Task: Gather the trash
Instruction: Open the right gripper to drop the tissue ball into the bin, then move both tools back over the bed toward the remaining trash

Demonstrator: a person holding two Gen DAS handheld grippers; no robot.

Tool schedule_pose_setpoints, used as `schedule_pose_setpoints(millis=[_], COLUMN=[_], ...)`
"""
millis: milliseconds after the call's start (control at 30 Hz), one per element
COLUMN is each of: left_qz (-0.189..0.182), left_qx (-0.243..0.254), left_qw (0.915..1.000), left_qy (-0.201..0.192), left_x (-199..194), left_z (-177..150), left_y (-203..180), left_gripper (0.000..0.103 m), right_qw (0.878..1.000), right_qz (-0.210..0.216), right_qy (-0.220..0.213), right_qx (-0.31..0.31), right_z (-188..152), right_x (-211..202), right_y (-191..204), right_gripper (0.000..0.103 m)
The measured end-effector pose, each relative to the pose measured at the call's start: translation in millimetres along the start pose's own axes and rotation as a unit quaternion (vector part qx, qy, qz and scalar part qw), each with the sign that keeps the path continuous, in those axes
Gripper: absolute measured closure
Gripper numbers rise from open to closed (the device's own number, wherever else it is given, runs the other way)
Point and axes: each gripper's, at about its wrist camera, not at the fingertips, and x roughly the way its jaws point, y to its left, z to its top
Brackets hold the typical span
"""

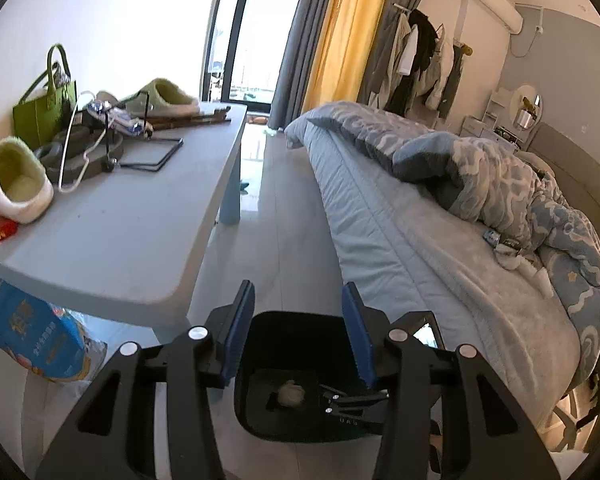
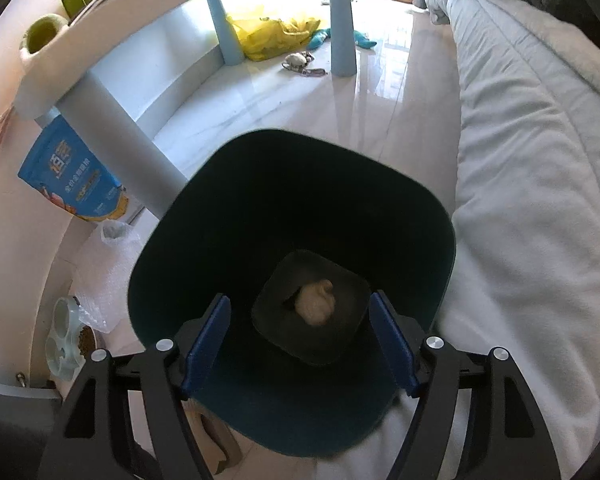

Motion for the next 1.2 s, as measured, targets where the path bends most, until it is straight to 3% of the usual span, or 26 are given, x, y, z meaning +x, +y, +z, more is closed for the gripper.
schedule_pose_setpoints(millis=[500,967,1200], left_qz=[0.002,-0.037,-0.052], left_qx=[0.011,0.033,0.044], left_qw=[0.9994,0.9976,0.9971], left_qy=[-0.032,-0.049,-0.035], left_x=[-9.5,8.4,28.6], left_z=[23.9,40.2,41.6], left_y=[-41.5,-113.8,-148.3], left_gripper=[0.050,0.033,0.025], right_qw=[0.994,0.985,0.981], right_qz=[0.004,-0.028,-0.044], right_qy=[-0.108,-0.170,-0.182], right_qx=[-0.006,0.025,0.048], right_z=[12.0,-6.1,-19.0], right_x=[-96.4,-177.3,-199.0], right_y=[-22.0,-96.6,-134.7], right_gripper=[0.030,0.030,0.030])
